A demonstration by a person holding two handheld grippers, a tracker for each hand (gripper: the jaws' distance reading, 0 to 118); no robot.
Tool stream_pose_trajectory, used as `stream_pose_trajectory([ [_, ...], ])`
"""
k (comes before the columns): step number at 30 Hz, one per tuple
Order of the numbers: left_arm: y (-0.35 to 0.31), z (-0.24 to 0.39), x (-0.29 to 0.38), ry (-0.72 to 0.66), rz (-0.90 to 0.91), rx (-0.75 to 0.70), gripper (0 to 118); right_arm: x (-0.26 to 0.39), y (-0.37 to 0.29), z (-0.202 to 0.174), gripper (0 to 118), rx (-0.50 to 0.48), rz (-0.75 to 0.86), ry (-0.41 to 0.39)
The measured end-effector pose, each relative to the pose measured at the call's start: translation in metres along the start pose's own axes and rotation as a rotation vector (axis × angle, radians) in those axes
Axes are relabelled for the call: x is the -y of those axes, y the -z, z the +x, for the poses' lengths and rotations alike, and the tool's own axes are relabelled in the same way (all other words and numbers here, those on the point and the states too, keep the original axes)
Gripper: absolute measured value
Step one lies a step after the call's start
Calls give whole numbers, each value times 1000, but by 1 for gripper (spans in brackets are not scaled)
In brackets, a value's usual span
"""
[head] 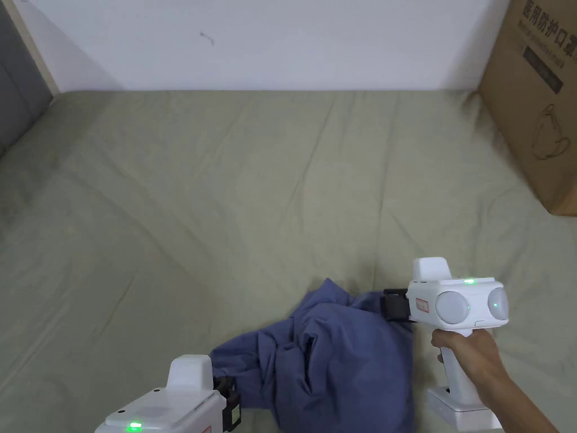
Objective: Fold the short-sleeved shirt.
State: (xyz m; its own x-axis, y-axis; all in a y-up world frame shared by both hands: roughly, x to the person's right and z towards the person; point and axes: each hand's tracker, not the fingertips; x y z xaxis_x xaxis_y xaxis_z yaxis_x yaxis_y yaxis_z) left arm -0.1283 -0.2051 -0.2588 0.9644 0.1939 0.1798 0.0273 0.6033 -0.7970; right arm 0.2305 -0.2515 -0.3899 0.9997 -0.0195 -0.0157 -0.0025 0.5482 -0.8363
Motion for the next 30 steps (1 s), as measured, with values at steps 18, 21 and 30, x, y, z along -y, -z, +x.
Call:
stream_pose_trajectory([
  [18, -25, -20, -25, -111, 71, 92, 2, 5, -133, 7, 8, 49, 249, -55],
  [21, -42, -26, -46, -123, 140, 92, 2, 1, -185, 19, 8, 72, 319, -54],
  [30, -103, -53, -148, -130, 373, 65, 2, -26, -277, 38, 8, 107, 506, -40],
])
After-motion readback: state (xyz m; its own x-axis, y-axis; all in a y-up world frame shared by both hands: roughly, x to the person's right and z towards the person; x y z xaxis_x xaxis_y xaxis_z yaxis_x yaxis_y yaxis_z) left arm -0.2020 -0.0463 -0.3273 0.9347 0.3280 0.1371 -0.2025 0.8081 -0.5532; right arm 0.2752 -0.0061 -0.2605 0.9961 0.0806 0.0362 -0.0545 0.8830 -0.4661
